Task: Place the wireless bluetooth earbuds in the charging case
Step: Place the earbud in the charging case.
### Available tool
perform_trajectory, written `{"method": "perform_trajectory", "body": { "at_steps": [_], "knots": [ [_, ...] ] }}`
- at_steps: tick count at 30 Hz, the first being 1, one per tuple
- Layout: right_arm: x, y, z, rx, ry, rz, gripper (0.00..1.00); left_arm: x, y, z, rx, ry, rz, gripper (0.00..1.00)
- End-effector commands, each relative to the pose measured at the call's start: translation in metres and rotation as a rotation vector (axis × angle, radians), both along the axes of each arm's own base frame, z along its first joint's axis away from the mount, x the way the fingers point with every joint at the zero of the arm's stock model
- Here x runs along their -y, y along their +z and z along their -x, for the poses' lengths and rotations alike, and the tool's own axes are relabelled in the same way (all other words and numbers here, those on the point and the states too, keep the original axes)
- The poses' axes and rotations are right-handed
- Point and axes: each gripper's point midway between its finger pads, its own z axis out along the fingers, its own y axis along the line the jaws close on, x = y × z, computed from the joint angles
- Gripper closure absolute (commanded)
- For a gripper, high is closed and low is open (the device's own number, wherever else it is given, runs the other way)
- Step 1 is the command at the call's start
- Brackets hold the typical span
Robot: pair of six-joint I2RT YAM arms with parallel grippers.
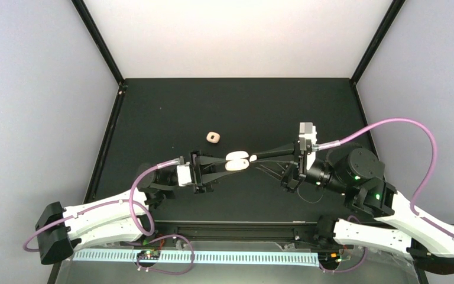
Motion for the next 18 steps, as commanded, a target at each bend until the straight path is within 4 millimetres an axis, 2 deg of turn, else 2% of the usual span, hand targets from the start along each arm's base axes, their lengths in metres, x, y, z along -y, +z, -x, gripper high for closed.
{"method": "perform_trajectory", "body": {
  "at_steps": [1, 7, 13, 18],
  "knots": [
    [0.0, 0.009, -0.002, -0.007, -0.006, -0.032, 0.99, -0.005, 0.019, 0.014, 0.084, -0.023, 0.063, 0.98],
    [-0.002, 0.011, 0.004, -0.009, 0.035, -0.041, 0.99, -0.007, 0.011, 0.024, 0.205, 0.003, 0.058, 0.98],
    [0.007, 0.02, 0.021, -0.013, 0.109, -0.069, 0.99, -0.007, 0.003, 0.023, 0.333, 0.106, 0.03, 0.98],
    [0.012, 0.019, 0.029, -0.025, 0.146, -0.08, 0.99, -0.002, -0.004, 0.024, 0.49, 0.205, 0.002, 0.98]
  ]
}}
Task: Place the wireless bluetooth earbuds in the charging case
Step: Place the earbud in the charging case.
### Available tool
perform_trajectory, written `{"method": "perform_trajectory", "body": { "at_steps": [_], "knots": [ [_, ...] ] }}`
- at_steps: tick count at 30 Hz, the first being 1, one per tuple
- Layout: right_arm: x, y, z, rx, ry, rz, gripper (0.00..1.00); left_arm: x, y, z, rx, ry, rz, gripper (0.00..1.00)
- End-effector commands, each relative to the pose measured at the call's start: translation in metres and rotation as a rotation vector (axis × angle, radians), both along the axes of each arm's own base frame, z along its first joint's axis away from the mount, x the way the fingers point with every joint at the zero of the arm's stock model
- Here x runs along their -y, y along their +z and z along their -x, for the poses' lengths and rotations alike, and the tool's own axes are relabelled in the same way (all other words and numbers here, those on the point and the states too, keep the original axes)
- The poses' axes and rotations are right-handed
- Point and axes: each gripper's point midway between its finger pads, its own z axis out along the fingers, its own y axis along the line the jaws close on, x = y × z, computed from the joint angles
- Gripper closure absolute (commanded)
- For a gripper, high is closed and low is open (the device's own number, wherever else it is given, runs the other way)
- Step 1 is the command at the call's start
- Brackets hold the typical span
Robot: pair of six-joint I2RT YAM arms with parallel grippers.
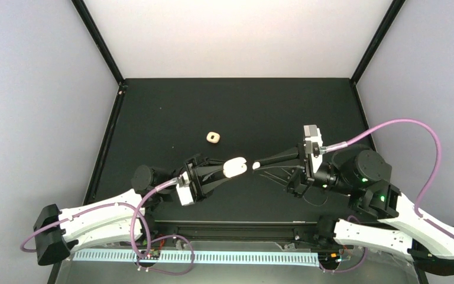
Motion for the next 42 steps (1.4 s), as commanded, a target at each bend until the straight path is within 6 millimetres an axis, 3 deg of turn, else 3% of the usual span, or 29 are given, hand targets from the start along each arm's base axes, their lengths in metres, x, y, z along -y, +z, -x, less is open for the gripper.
{"method": "perform_trajectory", "body": {
  "at_steps": [1, 8, 16, 23, 28, 42],
  "knots": [
    [0.009, 0.012, 0.012, 0.002, 0.05, -0.05, 0.99, 0.001, -0.002, 0.007, 0.217, 0.109, -0.001, 0.99],
    [0.008, 0.01, 0.009, -0.001, 0.038, -0.047, 0.99, -0.003, 0.005, 0.003, 0.184, 0.137, 0.015, 0.98],
    [0.007, 0.014, -0.018, -0.018, -0.108, -0.043, 0.99, 0.001, 0.029, -0.019, -0.141, 0.072, 0.041, 0.98],
    [0.012, 0.014, -0.042, -0.079, -0.235, -0.054, 0.99, 0.002, 0.029, -0.029, -0.234, 0.068, 0.078, 0.98],
    [0.016, 0.015, -0.05, -0.108, -0.283, -0.068, 0.99, 0.007, 0.028, -0.032, -0.262, 0.052, 0.078, 0.98],
    [0.005, -0.007, -0.064, -0.236, -0.314, -0.015, 0.99, 0.008, 0.031, -0.048, -0.353, 0.07, 0.14, 0.98]
  ]
}}
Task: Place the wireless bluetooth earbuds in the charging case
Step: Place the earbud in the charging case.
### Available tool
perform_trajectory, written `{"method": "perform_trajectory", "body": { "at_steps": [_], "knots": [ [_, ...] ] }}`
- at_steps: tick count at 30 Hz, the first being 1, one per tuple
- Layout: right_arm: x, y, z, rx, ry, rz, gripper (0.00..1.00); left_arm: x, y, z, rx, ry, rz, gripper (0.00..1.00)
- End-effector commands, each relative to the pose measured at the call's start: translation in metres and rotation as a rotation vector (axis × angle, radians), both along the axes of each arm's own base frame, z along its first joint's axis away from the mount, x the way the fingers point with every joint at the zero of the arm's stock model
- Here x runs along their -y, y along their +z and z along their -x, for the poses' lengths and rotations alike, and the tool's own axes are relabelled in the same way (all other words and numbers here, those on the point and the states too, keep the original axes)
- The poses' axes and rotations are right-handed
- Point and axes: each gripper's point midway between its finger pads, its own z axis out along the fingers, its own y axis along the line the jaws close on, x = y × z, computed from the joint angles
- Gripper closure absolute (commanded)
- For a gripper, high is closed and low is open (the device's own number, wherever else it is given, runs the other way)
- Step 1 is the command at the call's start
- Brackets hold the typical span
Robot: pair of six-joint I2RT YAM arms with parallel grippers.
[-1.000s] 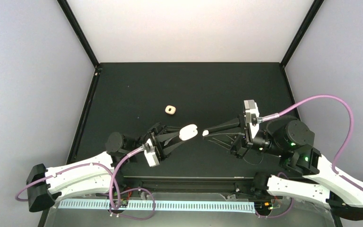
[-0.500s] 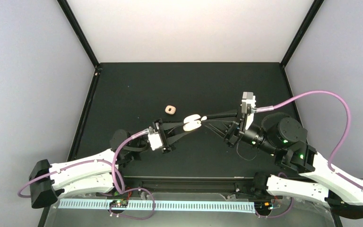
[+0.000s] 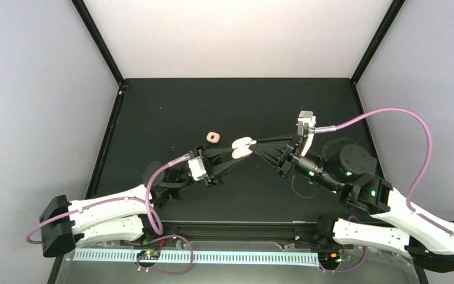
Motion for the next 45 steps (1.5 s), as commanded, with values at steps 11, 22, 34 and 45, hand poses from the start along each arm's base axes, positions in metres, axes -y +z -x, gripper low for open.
{"method": "perform_trajectory", "body": {
  "at_steps": [11, 22, 34, 45],
  "knots": [
    [0.004, -0.007, -0.014, -0.047, -0.075, 0.005, 0.99, -0.012, 0.031, 0.0, -0.042, -0.021, 0.126, 0.98],
    [0.003, -0.01, -0.018, -0.052, -0.097, 0.015, 0.99, -0.011, 0.03, 0.001, -0.046, -0.029, 0.126, 0.98],
    [-0.001, -0.011, -0.017, -0.061, -0.082, 0.014, 0.99, -0.007, 0.031, 0.001, -0.044, -0.037, 0.12, 0.98],
    [-0.003, -0.021, -0.022, -0.08, -0.101, 0.051, 0.99, -0.009, 0.036, 0.002, -0.043, -0.042, 0.134, 0.98]
  ]
}}
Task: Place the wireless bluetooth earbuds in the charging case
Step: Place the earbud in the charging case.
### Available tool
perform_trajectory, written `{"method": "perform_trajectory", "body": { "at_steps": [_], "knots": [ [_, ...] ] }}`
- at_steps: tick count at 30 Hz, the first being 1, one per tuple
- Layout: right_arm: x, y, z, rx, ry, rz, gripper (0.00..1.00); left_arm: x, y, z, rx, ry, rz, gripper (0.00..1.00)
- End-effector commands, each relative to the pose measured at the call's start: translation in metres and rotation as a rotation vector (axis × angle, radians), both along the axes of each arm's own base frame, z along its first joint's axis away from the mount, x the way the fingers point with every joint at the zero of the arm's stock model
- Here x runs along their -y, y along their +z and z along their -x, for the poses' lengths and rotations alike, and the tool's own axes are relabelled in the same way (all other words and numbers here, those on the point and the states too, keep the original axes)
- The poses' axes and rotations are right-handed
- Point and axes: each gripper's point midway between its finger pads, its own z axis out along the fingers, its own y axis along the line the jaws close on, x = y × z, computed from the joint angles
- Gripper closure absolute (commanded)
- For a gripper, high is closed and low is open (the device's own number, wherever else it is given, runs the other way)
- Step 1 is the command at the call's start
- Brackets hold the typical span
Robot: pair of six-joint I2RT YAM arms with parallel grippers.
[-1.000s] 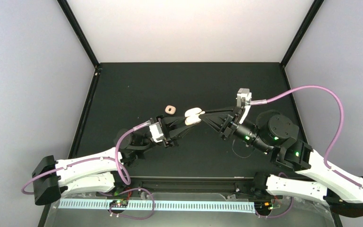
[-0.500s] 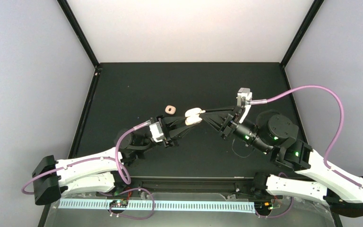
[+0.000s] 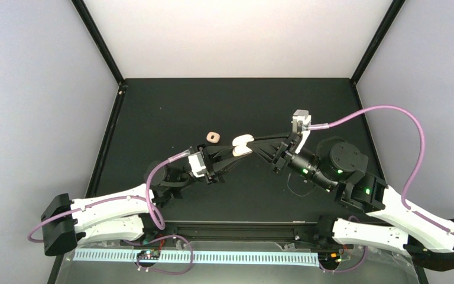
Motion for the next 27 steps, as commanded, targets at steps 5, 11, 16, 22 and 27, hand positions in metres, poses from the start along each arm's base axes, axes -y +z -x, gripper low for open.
{"method": "perform_trajectory", "body": {
  "at_steps": [5, 11, 16, 22, 27],
  "knots": [
    [0.001, -0.014, -0.01, -0.05, -0.054, 0.043, 0.99, -0.014, 0.037, 0.009, 0.017, -0.032, 0.118, 0.98],
    [0.008, -0.015, -0.015, -0.066, -0.092, 0.035, 0.99, -0.018, 0.039, 0.008, -0.014, -0.049, 0.151, 0.98],
    [0.012, -0.018, -0.019, -0.088, -0.125, 0.039, 0.99, -0.017, 0.04, 0.009, -0.012, -0.056, 0.154, 0.99],
    [0.019, -0.016, -0.02, -0.093, -0.147, 0.027, 0.96, -0.015, 0.036, 0.009, -0.019, -0.06, 0.145, 0.98],
    [0.023, -0.015, -0.02, -0.093, -0.16, 0.019, 0.95, -0.014, 0.034, 0.008, -0.021, -0.062, 0.141, 0.98]
  ]
}}
